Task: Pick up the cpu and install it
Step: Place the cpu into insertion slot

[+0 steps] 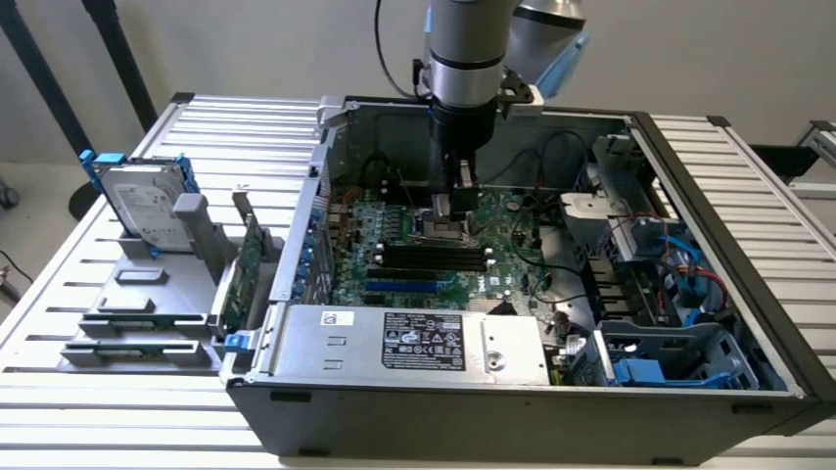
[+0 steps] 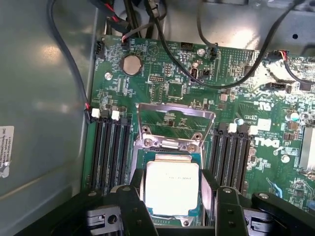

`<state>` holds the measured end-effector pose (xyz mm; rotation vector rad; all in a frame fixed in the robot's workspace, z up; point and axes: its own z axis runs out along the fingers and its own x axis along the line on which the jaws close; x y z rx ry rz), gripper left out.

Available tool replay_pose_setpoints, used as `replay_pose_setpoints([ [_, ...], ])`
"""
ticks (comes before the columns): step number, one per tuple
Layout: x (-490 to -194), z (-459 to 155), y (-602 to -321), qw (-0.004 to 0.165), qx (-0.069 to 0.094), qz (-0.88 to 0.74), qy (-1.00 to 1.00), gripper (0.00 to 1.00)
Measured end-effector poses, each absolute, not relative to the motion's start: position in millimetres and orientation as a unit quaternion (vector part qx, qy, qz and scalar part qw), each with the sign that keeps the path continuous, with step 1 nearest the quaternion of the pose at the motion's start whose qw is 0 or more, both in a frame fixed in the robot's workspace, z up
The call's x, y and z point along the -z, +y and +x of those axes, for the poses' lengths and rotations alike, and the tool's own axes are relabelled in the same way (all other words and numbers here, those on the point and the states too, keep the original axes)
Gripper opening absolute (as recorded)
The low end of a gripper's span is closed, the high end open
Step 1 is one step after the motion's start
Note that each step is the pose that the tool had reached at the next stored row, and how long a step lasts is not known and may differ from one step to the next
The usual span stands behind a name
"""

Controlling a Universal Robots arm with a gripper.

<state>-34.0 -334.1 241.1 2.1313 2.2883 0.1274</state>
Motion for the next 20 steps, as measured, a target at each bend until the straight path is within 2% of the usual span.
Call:
replay_pose_setpoints([
  [20,-227,-51,-338,0.009,-0.042,0.701,0.712,0.55],
])
